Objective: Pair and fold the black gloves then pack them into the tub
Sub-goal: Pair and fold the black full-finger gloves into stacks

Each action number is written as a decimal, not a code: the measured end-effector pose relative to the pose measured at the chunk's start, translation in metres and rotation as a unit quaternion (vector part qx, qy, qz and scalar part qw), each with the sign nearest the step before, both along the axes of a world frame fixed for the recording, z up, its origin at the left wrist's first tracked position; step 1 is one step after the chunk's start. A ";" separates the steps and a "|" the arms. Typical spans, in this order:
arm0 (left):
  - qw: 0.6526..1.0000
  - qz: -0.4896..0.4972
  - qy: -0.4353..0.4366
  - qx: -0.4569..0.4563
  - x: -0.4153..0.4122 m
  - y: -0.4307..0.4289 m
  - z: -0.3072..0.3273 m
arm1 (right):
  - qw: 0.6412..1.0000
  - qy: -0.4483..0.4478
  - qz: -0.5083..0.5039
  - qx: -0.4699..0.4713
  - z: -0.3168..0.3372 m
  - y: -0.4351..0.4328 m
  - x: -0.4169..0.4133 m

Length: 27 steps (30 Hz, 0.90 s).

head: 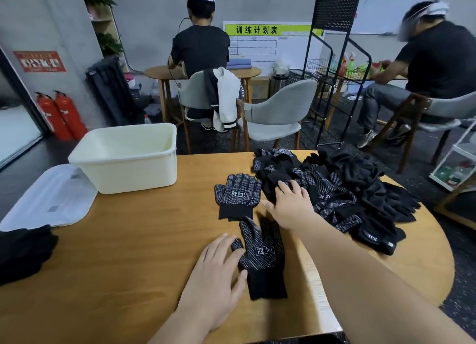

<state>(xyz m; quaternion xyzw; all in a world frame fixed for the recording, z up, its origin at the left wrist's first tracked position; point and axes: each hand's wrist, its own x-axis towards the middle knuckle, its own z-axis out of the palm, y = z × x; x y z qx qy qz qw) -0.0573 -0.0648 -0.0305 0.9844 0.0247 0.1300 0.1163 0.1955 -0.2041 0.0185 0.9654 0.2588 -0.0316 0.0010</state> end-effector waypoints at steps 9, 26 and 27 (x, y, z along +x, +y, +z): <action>1.000 0.019 0.015 0.001 -0.003 -0.002 0.003 | 0.997 -0.027 0.016 0.075 0.001 0.007 -0.010; 0.999 0.048 -0.005 0.002 -0.004 -0.002 0.003 | 0.958 -0.153 0.083 0.228 0.022 0.019 -0.020; 0.998 0.056 -0.015 0.005 -0.006 -0.003 0.004 | 0.947 -0.164 0.115 0.253 0.031 0.024 -0.027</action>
